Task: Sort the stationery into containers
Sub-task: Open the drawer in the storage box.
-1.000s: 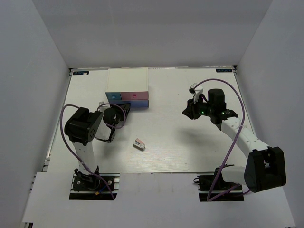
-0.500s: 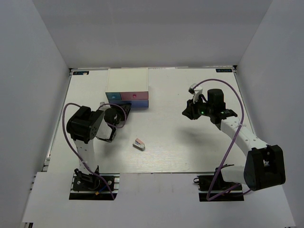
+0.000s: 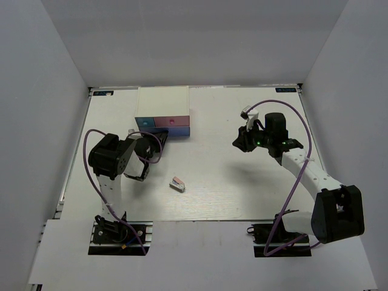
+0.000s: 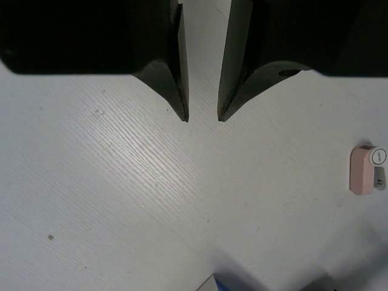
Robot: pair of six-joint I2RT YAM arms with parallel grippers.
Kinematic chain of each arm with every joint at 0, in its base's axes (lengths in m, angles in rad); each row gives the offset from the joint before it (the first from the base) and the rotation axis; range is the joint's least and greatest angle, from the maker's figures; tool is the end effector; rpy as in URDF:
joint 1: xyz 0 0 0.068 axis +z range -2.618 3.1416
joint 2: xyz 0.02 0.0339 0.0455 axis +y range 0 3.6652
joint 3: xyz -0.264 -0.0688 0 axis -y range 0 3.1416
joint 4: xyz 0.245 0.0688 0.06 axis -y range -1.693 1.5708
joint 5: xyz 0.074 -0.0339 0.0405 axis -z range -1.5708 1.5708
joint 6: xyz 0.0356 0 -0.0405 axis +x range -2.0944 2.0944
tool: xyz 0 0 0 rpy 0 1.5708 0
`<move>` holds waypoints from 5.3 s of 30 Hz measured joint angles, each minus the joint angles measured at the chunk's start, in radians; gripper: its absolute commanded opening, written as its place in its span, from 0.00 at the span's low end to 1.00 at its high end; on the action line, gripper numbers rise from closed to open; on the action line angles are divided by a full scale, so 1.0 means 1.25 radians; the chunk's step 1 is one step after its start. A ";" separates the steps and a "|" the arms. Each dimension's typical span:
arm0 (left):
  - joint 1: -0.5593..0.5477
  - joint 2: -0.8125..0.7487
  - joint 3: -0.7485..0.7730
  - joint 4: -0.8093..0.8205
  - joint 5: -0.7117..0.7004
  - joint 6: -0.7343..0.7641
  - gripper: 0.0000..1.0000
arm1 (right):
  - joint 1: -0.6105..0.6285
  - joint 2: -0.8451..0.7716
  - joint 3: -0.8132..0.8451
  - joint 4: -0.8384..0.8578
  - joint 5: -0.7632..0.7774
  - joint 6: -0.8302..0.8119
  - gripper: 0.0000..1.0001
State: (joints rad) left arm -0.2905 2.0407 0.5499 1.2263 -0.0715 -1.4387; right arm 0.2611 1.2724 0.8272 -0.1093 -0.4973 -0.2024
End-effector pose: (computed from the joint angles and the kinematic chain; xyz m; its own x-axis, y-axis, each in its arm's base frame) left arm 0.3118 -0.0905 0.0808 -0.2507 -0.9570 -0.1456 -0.2194 0.2027 -0.9544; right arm 0.2650 0.0884 0.2590 -0.3739 -0.2828 -0.8833 -0.7083 0.7019 0.0751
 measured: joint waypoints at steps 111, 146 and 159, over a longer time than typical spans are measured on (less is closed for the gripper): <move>-0.001 -0.185 -0.277 -0.018 0.131 0.025 0.10 | 0.384 0.597 0.678 -0.003 0.265 -0.417 0.57; 0.000 -0.413 -0.066 -0.520 0.010 0.071 0.80 | 0.384 0.598 0.661 0.025 0.271 -0.406 0.67; 0.000 -0.410 0.085 -0.797 -0.053 0.070 0.83 | 0.384 0.598 0.661 0.026 0.273 -0.406 0.67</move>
State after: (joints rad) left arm -0.2909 1.5288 0.6563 0.2306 -0.1375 -1.3514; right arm 0.7410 2.0193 1.6531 -0.0769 -0.1558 -0.7094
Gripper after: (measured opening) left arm 0.827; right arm 0.670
